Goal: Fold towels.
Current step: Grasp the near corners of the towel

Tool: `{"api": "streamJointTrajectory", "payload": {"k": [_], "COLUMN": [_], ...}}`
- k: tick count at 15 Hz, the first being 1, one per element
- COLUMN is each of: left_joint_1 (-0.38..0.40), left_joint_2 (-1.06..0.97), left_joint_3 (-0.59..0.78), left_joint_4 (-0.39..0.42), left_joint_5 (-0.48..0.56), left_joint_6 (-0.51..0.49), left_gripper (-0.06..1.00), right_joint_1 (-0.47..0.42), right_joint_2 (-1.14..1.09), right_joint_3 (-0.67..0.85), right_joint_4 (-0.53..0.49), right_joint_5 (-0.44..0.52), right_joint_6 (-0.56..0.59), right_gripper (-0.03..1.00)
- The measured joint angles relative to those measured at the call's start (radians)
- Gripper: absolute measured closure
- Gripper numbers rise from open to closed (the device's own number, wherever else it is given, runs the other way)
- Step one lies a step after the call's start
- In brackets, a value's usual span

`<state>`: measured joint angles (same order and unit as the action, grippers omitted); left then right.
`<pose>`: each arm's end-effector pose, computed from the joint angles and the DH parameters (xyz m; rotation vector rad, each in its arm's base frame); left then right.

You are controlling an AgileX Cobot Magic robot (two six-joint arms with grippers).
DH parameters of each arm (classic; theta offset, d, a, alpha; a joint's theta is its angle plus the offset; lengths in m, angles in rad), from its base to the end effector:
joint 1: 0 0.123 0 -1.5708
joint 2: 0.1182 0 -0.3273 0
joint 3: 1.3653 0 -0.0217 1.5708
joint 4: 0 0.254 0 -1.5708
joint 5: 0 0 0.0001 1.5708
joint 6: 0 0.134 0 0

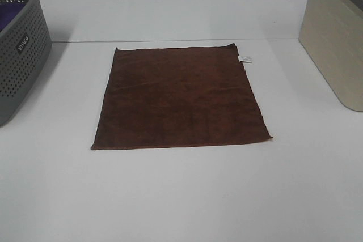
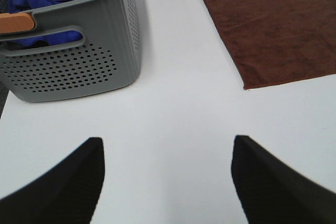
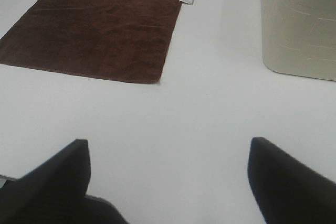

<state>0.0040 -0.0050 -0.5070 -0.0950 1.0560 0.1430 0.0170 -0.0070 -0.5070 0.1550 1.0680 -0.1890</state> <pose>-0.0077 -0.0111 0.2624 0.1453 2.0187 -0.0204 -0.0096 0.0180 0.2617 -0.2176 2.0170 0.0768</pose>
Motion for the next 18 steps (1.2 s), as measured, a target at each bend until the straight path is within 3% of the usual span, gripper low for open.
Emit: {"api": "streamJointTrajectory", "payload": {"k": [18], "left_joint_1": [0.000], "left_joint_2": [0.000], "left_joint_3": [0.000], "left_joint_4": [0.000], "left_joint_5": [0.000], "left_joint_6": [0.000], "left_gripper": [0.29], "right_joint_1": [0.000], "right_joint_2": [0.000], "right_joint_3": [0.000], "right_joint_4": [0.000], "right_joint_5": [0.000], "right_joint_6": [0.000], "right_gripper": [0.19]}}
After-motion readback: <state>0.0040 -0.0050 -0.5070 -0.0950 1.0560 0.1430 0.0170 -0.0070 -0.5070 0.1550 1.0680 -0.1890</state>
